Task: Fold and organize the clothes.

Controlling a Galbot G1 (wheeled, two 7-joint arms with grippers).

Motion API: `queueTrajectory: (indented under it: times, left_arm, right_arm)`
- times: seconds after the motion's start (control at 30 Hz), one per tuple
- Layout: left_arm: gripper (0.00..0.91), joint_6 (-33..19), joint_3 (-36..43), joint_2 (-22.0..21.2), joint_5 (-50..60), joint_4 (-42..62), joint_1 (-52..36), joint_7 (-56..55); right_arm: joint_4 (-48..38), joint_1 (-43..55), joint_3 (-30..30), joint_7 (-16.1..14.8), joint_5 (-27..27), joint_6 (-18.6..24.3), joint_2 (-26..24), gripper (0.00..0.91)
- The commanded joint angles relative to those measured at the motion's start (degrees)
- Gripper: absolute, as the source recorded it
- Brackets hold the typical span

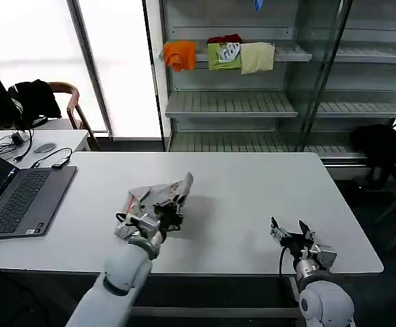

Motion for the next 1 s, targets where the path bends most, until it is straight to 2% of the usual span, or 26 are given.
queueTrajectory:
  times: [0.03, 0.07, 0.33, 0.57, 0.67, 0.73, 0.87, 1.0]
  left_arm:
    - [0.715, -4.01, 14.18, -4.43, -1.65, 9.23, -6.80, -3.64]
    - [0.907, -3.97, 14.65, -5.00, -1.22, 10.05, -7.34, -3.64]
    - [0.907, -6.17, 13.93, -5.47, -0.25, 12.79, -8.61, -4.10]
    - [0.907, -6.41, 7.98, -1.51, -6.46, 2.86, -6.06, -3.75]
    - [0.907, -5.94, 2.75, 0.69, -10.77, -1.85, -5.46, -3.78]
    - [0.907, -5.99, -0.38, 2.48, -12.08, -3.49, -4.86, -3.77]
    - [0.907, -6.32, -9.53, 4.41, -12.90, -3.22, -2.20, -2.62]
    - [0.907, -6.19, -17.82, 5.73, -15.52, -1.17, 1.09, -2.70]
  right_arm:
    - [-0.05, 0.06, -0.32, -0.13, -1.25, -0.37, 0.43, 0.907]
    - [-0.09, -0.04, -0.37, -0.23, -1.47, -0.29, 0.47, 0.907]
    - [-0.40, 0.00, -1.26, -1.37, -2.12, -0.07, 0.83, 0.907]
    - [-1.44, 2.04, -3.64, -5.37, -2.11, 0.13, 2.54, 0.907]
    - [-2.34, 3.55, -4.81, -6.25, -0.66, -1.51, 3.80, 0.907]
    - [-3.73, 5.36, -6.11, -6.82, 3.98, -3.91, 5.34, 0.907]
    - [-6.46, 7.60, -8.29, -5.85, 7.13, -4.04, 7.13, 0.907]
    - [-11.97, 11.53, -10.20, -0.77, 10.66, -4.10, 9.05, 0.907]
